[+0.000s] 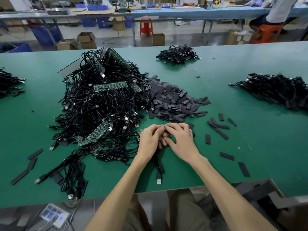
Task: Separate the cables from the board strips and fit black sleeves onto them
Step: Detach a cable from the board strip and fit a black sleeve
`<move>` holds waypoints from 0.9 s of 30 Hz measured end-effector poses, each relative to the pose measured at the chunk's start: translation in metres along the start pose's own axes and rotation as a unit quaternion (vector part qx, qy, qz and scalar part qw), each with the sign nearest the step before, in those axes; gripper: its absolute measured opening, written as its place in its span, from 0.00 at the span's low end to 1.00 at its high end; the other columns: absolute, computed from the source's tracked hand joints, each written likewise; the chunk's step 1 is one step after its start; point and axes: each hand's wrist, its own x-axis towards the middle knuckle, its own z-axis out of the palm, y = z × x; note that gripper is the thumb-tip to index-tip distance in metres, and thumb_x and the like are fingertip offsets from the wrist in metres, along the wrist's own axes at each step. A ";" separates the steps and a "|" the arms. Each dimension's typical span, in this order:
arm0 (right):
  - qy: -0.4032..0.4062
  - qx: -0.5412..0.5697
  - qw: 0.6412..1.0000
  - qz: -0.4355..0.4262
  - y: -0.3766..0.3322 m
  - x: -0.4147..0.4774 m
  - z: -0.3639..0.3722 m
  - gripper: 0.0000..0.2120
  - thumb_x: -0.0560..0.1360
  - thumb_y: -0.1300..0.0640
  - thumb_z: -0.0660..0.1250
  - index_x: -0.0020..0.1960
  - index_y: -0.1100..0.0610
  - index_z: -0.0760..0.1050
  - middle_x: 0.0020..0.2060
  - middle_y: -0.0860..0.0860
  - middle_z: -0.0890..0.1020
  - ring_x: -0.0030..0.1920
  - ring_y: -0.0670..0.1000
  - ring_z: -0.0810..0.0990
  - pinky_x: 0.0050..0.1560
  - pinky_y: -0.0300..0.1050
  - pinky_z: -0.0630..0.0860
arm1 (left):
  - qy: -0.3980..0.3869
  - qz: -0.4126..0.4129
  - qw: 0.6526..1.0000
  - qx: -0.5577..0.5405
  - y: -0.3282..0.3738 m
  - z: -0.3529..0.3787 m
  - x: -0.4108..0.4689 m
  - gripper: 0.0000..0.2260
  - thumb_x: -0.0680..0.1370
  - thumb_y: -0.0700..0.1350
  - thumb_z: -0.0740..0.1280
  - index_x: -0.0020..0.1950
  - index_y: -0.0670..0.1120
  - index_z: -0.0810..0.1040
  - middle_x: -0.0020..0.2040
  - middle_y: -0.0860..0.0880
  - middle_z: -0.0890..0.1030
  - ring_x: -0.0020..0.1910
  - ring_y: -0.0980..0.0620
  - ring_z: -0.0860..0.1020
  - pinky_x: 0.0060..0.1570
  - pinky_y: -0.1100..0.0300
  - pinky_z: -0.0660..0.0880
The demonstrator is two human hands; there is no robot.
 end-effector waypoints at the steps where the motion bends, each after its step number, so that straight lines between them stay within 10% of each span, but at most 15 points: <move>1: -0.020 -0.015 1.000 -0.014 -0.001 -0.001 0.000 0.29 0.81 0.49 0.67 0.80 0.44 0.64 0.71 0.40 0.73 0.66 0.50 0.62 0.69 0.53 0.62 | 0.012 0.001 1.000 -0.013 0.000 -0.002 0.000 0.07 0.84 0.39 0.63 0.50 0.42 0.80 0.37 0.47 0.83 0.28 0.49 0.79 0.24 0.61 0.72; 4: -0.061 -0.053 0.996 -0.040 -0.003 -0.003 0.002 0.33 0.83 0.47 0.62 0.83 0.41 0.51 0.72 0.39 0.72 0.71 0.50 0.60 0.72 0.52 0.56 | 0.036 0.003 0.999 -0.031 0.000 -0.006 -0.002 0.10 0.86 0.39 0.59 0.52 0.39 0.79 0.39 0.45 0.82 0.28 0.51 0.78 0.24 0.62 0.71; 16: 0.085 0.070 0.994 0.013 -0.004 -0.001 -0.004 0.21 0.79 0.51 0.72 0.69 0.54 0.76 0.59 0.47 0.78 0.62 0.49 0.69 0.64 0.46 0.66 | 0.034 0.032 0.999 0.002 -0.002 -0.008 -0.002 0.07 0.85 0.40 0.62 0.53 0.41 0.80 0.38 0.48 0.82 0.30 0.52 0.78 0.27 0.60 0.71; 22: 0.133 0.218 0.960 0.111 0.004 -0.001 -0.011 0.16 0.77 0.54 0.74 0.63 0.43 0.80 0.49 0.36 0.77 0.48 0.37 0.75 0.48 0.23 0.68 | 0.028 0.030 0.995 0.091 -0.006 -0.002 0.000 0.04 0.82 0.44 0.68 0.49 0.47 0.82 0.30 0.50 0.81 0.24 0.56 0.73 0.29 0.63 0.71; 27: 0.118 0.244 0.958 0.092 0.001 -0.001 -0.013 0.15 0.78 0.54 0.74 0.62 0.41 0.80 0.51 0.42 0.81 0.49 0.42 0.79 0.51 0.29 0.73 | 0.024 0.034 0.996 0.082 -0.004 -0.002 0.000 0.04 0.82 0.43 0.69 0.52 0.45 0.83 0.30 0.54 0.81 0.24 0.59 0.75 0.27 0.67 0.70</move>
